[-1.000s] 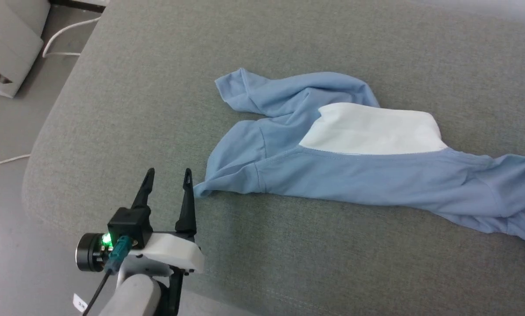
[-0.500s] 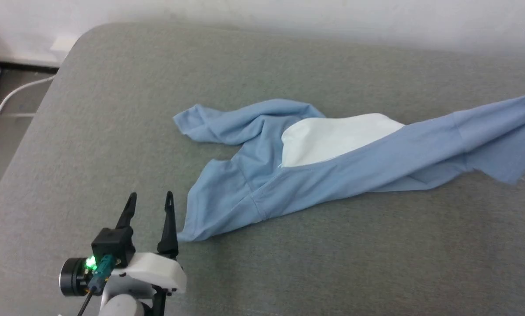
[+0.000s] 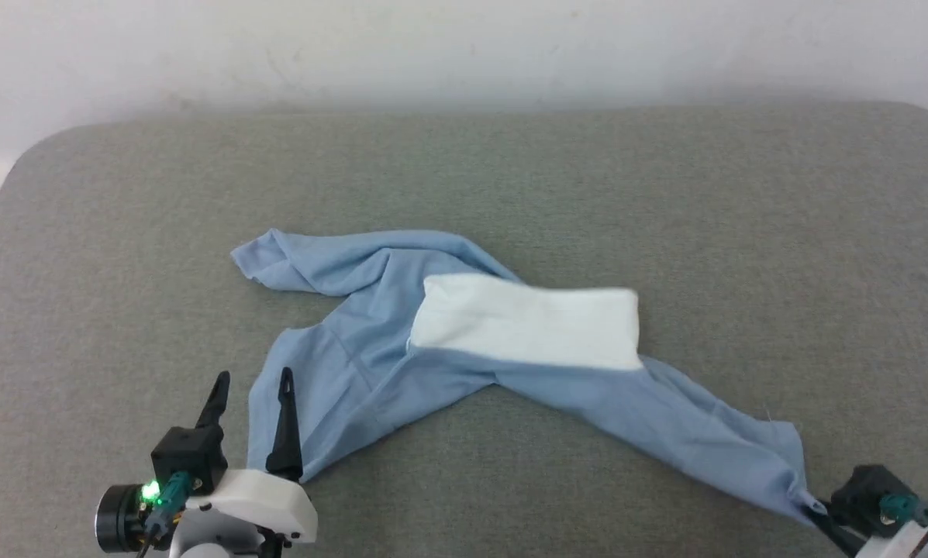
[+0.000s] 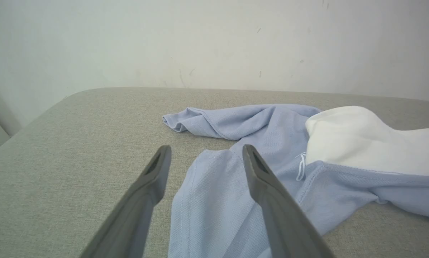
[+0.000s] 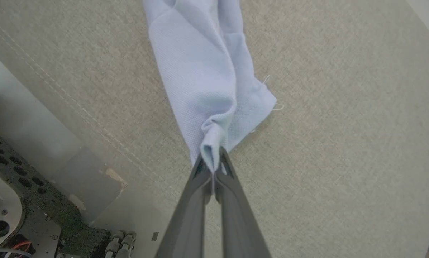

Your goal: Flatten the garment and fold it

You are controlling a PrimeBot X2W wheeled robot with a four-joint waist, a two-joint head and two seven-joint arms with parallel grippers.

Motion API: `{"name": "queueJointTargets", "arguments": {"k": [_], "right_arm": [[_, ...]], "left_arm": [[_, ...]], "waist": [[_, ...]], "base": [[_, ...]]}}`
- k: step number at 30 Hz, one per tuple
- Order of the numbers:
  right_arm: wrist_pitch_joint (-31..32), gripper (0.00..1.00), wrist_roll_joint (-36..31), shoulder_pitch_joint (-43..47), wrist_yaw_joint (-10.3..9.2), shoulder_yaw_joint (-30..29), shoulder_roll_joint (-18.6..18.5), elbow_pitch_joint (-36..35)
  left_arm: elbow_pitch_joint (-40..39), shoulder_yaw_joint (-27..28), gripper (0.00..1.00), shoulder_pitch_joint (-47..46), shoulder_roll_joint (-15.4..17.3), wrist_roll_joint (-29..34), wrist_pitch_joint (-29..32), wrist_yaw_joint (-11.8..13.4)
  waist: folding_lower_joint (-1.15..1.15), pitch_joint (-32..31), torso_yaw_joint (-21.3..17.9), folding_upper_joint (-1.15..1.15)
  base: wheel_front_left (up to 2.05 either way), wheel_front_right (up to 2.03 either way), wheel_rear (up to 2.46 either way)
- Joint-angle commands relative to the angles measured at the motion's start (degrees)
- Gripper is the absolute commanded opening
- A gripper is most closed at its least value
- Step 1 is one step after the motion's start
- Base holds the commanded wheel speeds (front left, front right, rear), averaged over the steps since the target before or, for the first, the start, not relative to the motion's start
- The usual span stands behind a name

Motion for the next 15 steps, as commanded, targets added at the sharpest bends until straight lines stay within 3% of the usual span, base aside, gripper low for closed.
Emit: {"name": "queueJointTargets", "arguments": {"k": [1,5,7,15], "right_arm": [[-0.7,0.00,-0.7,0.4,-0.12,1.2,-0.4,1.4],[-2.8,0.00,-1.9,-0.8,-0.12,3.9,-0.1,6.3],[-4.6,1.00,-1.3,-1.8,-0.12,3.6,0.9,8.4],[-7.9,1.00,4.9,-2.9,-0.12,-3.4,2.9,9.9]], "left_arm": [[0.8,-0.1,1.00,-0.8,0.3,-0.5,0.2,-0.6],[2.1,-0.7,1.00,-1.8,0.1,-0.8,1.2,-1.0],[2.7,-1.0,1.00,-2.2,0.0,-0.9,1.7,-1.2],[4.4,-1.8,1.00,-2.0,1.1,-1.8,6.4,-1.6]], "waist": [[0.01,0.4,-1.4,0.00],[0.01,0.9,-1.5,0.00],[0.01,1.0,-1.5,0.00],[0.01,1.1,-2.4,0.00]], "base": [[0.00,0.00,0.00],[0.00,0.00,0.00],[0.00,0.00,0.00],[0.00,0.00,0.00]]}}
